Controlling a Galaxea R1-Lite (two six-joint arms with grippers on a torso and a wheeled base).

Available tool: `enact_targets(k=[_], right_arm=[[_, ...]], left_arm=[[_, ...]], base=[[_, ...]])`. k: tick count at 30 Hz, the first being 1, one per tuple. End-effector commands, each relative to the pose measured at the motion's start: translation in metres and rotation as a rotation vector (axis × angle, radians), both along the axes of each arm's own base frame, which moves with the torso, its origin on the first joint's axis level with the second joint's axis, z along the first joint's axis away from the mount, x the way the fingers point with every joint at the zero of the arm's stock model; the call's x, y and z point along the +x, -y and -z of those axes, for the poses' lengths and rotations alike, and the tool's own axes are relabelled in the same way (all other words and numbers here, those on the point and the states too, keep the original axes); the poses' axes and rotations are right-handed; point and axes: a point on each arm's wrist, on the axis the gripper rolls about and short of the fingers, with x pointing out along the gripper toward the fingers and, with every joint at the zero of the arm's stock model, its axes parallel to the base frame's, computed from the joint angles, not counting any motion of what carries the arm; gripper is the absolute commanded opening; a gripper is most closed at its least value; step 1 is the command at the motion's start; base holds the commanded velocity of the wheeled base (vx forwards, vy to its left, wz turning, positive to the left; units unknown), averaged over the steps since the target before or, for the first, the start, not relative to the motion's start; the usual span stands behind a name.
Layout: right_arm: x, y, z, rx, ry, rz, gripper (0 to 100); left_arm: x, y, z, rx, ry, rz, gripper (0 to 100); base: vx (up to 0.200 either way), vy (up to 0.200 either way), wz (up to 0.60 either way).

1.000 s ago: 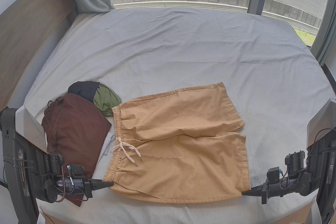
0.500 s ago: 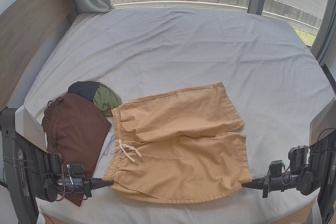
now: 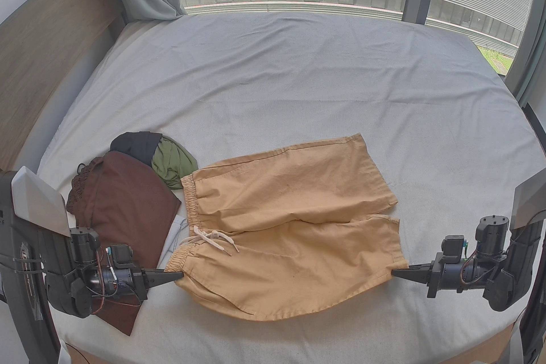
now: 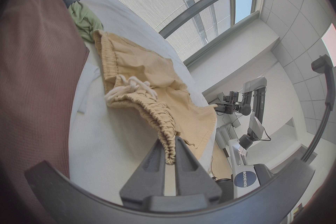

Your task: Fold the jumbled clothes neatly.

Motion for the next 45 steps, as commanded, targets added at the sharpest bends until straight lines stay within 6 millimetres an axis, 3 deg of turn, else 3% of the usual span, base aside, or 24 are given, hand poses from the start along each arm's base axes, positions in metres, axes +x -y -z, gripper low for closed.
enact_targets(k=[1,15,45], right_arm=[[0.005,-0.002,-0.017,0.029,0.056,0.008,0],[0.008,-0.002,-0.027,0.045,0.089,0.016,0],[-0.009,0.0,-0.053,0.053,0.172,0.015,0]], left_arm=[[0.004,0.003,-0.016,0.0,0.056,0.008,0],[0.011,0.003,-0.027,-0.024,0.05,-0.018,0],[0.031,0.008,-0.039,-0.031,0.02,-0.174,0]], base=[[0.0,0.0,0.0],[0.0,0.0,0.0],[0.0,0.0,0.0]])
